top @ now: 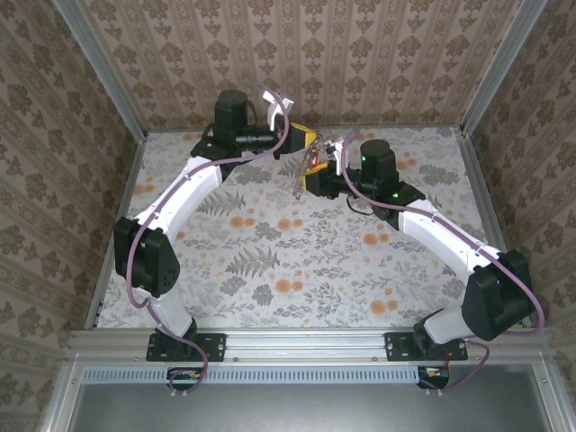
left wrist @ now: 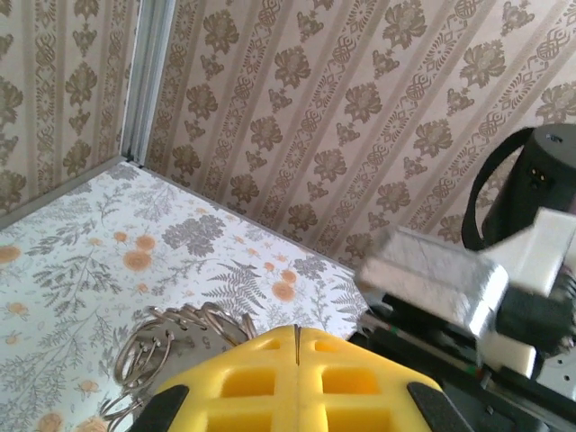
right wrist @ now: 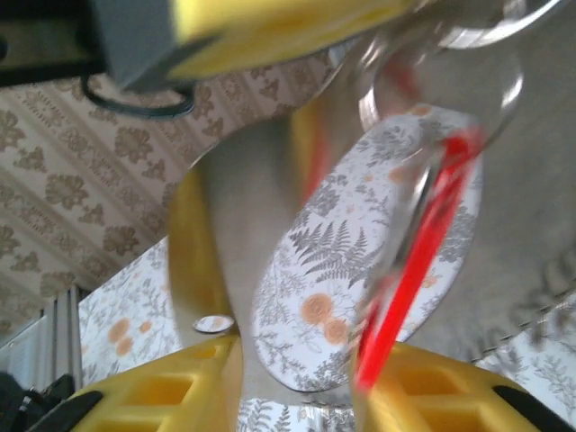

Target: Put the keys on the keyring

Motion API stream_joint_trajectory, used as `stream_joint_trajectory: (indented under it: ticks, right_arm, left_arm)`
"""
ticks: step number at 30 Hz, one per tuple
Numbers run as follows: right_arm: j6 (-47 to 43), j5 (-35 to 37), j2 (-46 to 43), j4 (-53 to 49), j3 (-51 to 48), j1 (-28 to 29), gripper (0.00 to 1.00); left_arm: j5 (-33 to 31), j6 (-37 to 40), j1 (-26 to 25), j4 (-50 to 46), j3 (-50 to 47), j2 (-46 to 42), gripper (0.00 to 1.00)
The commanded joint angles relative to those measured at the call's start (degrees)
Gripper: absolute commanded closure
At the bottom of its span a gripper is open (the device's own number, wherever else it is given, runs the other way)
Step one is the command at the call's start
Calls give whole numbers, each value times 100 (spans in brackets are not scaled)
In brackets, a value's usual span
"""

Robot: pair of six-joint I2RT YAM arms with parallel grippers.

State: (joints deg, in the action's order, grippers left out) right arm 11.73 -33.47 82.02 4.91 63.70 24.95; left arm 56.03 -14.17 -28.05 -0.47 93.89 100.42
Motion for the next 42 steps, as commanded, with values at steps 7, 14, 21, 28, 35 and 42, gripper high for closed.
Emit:
stream_joint_trajectory:
  ticks: [7,14,21,28,35,42]
  right_arm:
    - [820,-437,-1056,151,-469,-603,47]
    - [1610,866,-1278,186,-327,-641,44]
    - [2512,997,-803,596,157,-680,47]
    - [3260,708,-319,1620,247,-740,46]
    - [4008,42,314,3234,90,-851,55]
    - [4653,-262,871,4647,6,-852,61]
  left_arm:
    - [22,28,43,347,-104,-358,100]
    - [-10,-91,107,748,-387,-443,100]
    - [-82,-539,151,1518,-867,-545,100]
    - [-109,-944,151,2165,-1201,-621,100]
    - [-154,-1469,372,2683,-1380,-628,100]
    - [-68,-1866,441,3006,-1413,-591,100]
